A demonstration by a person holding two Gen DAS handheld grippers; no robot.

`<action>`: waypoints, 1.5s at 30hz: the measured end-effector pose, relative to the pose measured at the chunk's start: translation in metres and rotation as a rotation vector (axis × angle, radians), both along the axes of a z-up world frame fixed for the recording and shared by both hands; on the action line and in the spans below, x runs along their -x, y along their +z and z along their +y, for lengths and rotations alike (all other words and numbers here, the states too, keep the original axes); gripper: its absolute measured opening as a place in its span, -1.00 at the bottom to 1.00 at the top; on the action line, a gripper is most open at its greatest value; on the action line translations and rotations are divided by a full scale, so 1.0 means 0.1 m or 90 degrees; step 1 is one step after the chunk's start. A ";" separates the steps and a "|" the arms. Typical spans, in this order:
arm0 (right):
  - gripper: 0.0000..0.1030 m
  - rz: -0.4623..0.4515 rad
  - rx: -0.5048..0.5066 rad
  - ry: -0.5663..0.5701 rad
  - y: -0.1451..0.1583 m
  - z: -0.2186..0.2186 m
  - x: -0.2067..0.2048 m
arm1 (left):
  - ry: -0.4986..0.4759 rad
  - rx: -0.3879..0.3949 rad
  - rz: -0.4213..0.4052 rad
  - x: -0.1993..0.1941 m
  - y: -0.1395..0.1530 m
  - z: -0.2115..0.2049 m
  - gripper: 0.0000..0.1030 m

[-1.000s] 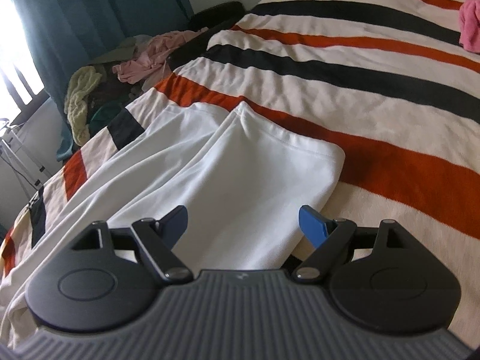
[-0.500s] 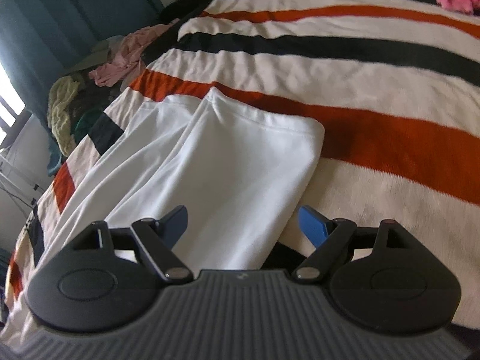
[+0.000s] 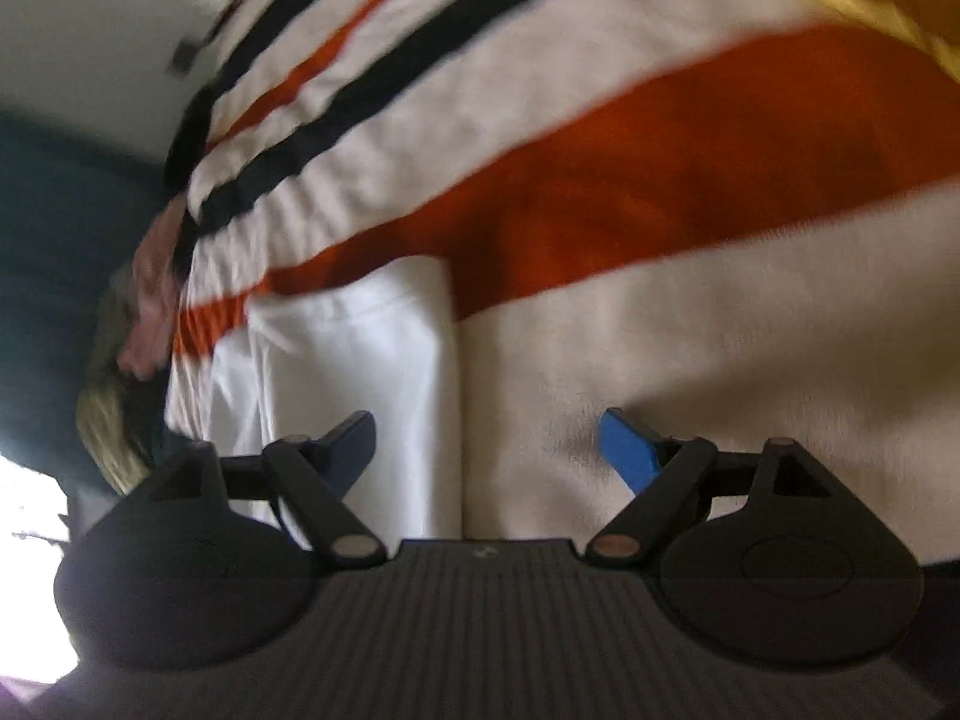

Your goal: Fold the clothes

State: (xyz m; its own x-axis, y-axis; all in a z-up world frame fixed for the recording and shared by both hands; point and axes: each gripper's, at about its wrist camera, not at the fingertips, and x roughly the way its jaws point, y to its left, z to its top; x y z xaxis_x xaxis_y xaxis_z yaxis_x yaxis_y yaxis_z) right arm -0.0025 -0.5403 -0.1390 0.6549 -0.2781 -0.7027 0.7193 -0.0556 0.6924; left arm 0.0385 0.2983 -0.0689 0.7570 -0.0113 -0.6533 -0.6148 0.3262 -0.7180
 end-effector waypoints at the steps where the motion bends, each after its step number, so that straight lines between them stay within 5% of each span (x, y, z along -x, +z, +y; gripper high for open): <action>1: 0.63 -0.008 -0.010 -0.005 -0.04 -0.02 -0.01 | 0.001 -0.004 -0.011 0.03 0.02 0.01 -0.84; 7: 0.16 -0.021 0.022 0.004 -0.10 -0.25 -0.33 | 0.019 -0.009 -0.044 0.00 0.06 -0.01 -0.85; 9: -0.10 0.000 0.031 0.020 -0.17 -0.37 -0.48 | 0.024 -0.011 -0.049 0.00 0.06 0.00 -0.85; 11: -0.77 0.016 0.044 0.040 -0.20 -0.47 -0.59 | 0.027 -0.013 -0.056 0.00 0.07 0.00 -0.86; 13: -0.88 0.008 0.057 0.054 -0.20 -0.49 -0.62 | 0.029 -0.017 -0.063 0.00 0.08 0.00 -0.86; 17: -0.90 -0.048 0.132 0.025 0.04 -0.45 -0.50 | 0.029 -0.047 -0.086 -0.05 0.16 -0.05 -0.86; 21: -0.90 -0.038 0.236 0.061 0.38 -0.35 -0.68 | 0.041 -0.105 -0.102 -0.22 0.38 -0.14 -0.87; 33: -0.90 -0.051 0.360 0.077 1.23 -0.38 -1.93 | 0.107 -0.167 -0.216 -1.43 0.99 -0.61 -0.86; 39: -0.90 0.017 0.418 0.098 1.15 -0.34 -3.04 | 0.081 -0.231 -0.224 -2.47 1.04 -0.82 -0.86; 45: -0.90 0.106 0.454 0.148 0.72 -0.28 -4.14 | 0.073 -0.260 -0.172 -3.29 0.62 -0.94 -0.85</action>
